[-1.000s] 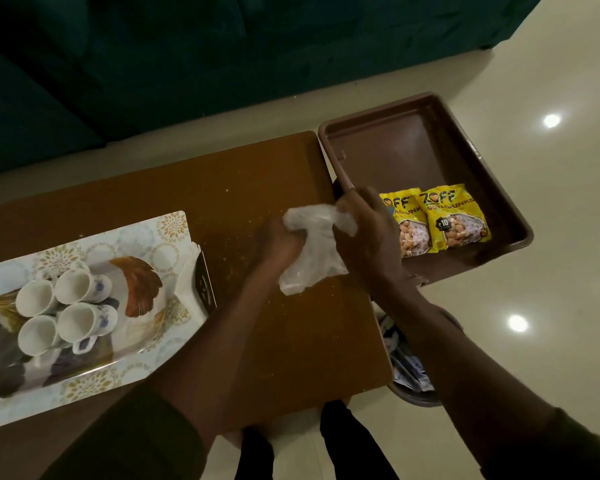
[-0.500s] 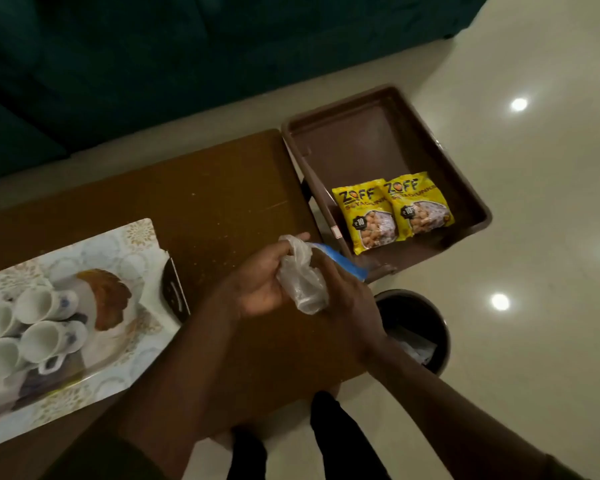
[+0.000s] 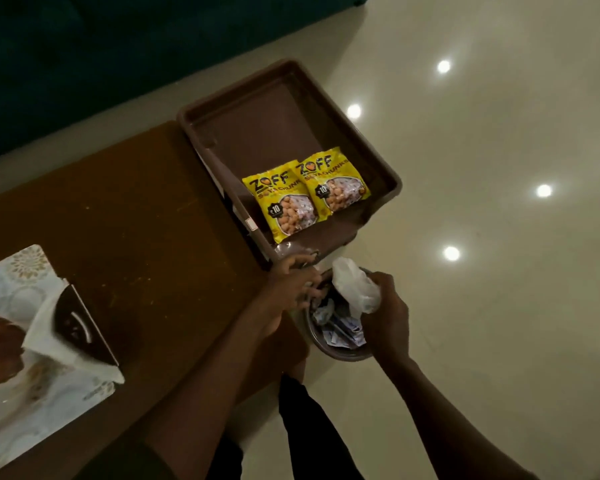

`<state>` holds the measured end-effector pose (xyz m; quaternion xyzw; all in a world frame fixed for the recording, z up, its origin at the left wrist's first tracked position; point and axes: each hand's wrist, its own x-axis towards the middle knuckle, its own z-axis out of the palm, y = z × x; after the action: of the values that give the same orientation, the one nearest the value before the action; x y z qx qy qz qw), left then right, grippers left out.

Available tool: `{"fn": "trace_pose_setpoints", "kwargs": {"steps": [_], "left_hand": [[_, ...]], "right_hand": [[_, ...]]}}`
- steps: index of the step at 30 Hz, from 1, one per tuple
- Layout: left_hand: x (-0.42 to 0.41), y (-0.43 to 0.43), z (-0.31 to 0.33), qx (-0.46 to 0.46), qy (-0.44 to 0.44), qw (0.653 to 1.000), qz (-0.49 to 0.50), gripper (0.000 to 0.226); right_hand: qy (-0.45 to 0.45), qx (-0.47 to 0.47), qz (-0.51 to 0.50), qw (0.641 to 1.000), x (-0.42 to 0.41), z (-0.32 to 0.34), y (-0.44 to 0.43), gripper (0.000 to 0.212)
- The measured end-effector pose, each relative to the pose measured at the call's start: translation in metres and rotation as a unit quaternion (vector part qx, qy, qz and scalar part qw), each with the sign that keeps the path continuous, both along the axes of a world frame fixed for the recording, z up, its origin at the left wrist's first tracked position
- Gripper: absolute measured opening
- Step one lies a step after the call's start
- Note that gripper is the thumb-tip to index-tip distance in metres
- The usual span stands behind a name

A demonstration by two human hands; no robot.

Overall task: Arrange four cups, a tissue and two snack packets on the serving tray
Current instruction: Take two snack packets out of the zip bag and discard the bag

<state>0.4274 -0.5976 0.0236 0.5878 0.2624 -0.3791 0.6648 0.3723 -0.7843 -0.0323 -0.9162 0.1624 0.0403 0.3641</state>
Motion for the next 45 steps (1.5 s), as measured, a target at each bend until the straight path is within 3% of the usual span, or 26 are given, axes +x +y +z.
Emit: {"fn": "trace_pose_setpoints", "kwargs": {"steps": [4, 8, 12, 15, 17, 22, 27, 34, 37, 41, 45], "left_hand": [[-0.004, -0.026, -0.006, 0.014, 0.026, 1.0, 0.009, 0.033], [-0.003, -0.037, -0.012, 0.025, 0.035, 0.999, 0.004, 0.03], [-0.001, -0.037, -0.016, 0.033, 0.03, 0.999, -0.006, 0.031], [0.0, -0.032, -0.019, 0.046, 0.022, 0.999, -0.009, 0.031], [0.0, -0.03, -0.021, 0.05, 0.021, 0.999, -0.001, 0.032], [-0.002, -0.025, -0.022, 0.052, 0.014, 0.998, 0.012, 0.031], [-0.002, -0.019, -0.023, 0.054, -0.015, 0.996, 0.066, 0.027], [0.012, 0.002, -0.018, 0.108, -0.113, 0.959, 0.238, 0.022], [0.032, 0.013, -0.014, 0.111, -0.136, 0.937, 0.302, 0.013], [0.065, 0.019, -0.01, 0.092, -0.156, 0.924, 0.337, 0.017], [0.095, 0.012, -0.015, 0.08, -0.138, 0.943, 0.293, 0.054]], "right_hand": [[0.096, -0.056, -0.079, 0.991, -0.005, -0.03, -0.027, 0.045], [0.101, -0.005, -0.096, 0.99, -0.008, -0.048, -0.032, 0.042], [0.158, -0.025, -0.119, 0.98, -0.008, -0.063, -0.035, 0.076], [0.17, -0.006, -0.119, 0.978, -0.012, -0.07, -0.039, 0.09], [0.167, 0.005, -0.121, 0.978, -0.014, -0.073, -0.043, 0.083], [0.164, -0.003, -0.117, 0.979, -0.005, -0.073, -0.055, 0.039], [0.119, 0.004, -0.104, 0.987, 0.018, -0.063, -0.051, 0.024], [-0.109, 0.044, -0.077, 0.99, 0.094, 0.004, -0.018, 0.016], [-0.165, 0.07, -0.052, 0.982, 0.13, 0.034, -0.005, 0.013], [-0.152, 0.086, 0.005, 0.985, 0.173, 0.051, 0.01, 0.015], [-0.015, 0.061, 0.042, 0.997, 0.218, 0.045, 0.019, 0.031]]}}
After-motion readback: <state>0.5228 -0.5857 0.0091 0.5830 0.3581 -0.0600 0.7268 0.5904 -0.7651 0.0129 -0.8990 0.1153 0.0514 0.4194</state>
